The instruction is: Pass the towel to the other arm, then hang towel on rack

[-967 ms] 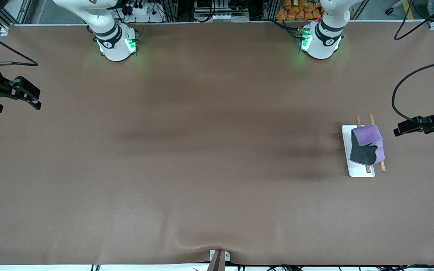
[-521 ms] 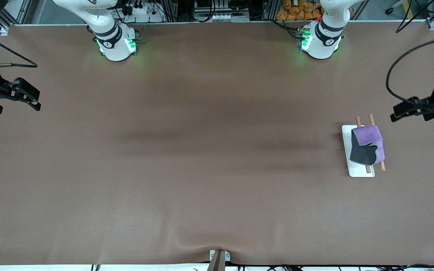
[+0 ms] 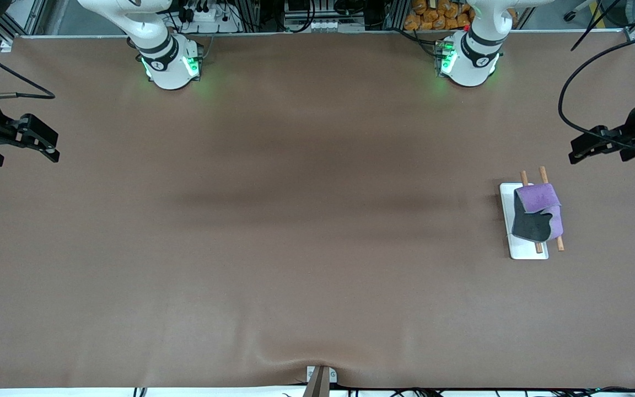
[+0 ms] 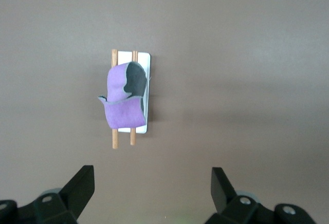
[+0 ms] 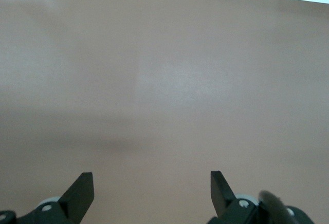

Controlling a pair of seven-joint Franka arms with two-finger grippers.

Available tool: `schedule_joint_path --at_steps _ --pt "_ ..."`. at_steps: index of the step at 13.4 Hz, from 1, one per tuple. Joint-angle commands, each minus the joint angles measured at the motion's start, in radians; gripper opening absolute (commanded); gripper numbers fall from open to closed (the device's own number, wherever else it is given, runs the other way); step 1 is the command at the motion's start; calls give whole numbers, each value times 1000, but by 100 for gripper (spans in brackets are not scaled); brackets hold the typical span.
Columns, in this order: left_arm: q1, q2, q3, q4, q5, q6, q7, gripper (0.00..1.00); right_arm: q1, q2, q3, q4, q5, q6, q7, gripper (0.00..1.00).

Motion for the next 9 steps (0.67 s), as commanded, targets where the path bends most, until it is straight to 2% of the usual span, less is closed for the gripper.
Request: schedule_joint_path --at_steps 1,6,9 --pt "-14 -61 13 -64 2 -4 -14 100 -1 15 2 31 -2 -20 11 100" --pt "-11 -145 13 -155 -14 8 -14 100 -1 15 2 31 -2 -20 11 100" --pt "-12 -165 11 -166 -18 7 -14 100 -1 15 2 31 -2 -20 11 100"
